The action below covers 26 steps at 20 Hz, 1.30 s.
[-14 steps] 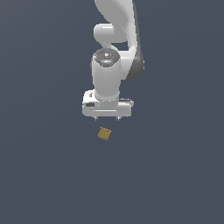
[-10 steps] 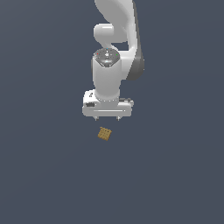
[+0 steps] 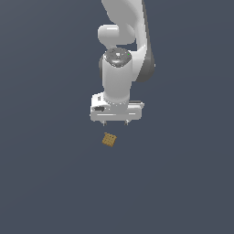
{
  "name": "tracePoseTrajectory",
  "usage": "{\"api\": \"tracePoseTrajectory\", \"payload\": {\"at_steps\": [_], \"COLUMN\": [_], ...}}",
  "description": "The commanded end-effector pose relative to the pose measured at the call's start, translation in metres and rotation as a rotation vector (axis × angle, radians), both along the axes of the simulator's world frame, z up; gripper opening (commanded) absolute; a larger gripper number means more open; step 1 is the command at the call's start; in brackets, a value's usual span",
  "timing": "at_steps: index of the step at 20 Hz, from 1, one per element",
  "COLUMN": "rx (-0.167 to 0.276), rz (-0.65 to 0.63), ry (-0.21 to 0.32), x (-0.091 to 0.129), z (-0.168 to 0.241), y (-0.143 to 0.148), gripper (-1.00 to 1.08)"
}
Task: Pick up the object and move it to a goal position.
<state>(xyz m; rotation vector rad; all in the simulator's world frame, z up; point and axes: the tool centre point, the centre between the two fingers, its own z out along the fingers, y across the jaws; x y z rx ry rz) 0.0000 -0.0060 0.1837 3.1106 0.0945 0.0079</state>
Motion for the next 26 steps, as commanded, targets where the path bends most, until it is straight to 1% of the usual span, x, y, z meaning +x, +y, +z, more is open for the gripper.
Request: {"api": "tracePoseTrajectory", "payload": {"at_steps": [1, 7, 13, 18, 26], "rx": [0.000, -0.001, -0.003, -0.004, -0.004], "rz": [0.002, 0.040, 0.123, 0.226, 0.431], "ry": [0.001, 0.002, 0.006, 0.011, 0.019], "x": [0.000, 0.000, 0.000, 0.000, -0.001], "z": [0.000, -0.005, -0.014, -0.025, -0.048], "y": [-0.001, -0.002, -0.006, -0.011, -0.020], "gripper": [1.00, 1.00, 1.00, 1.00, 1.00]}}
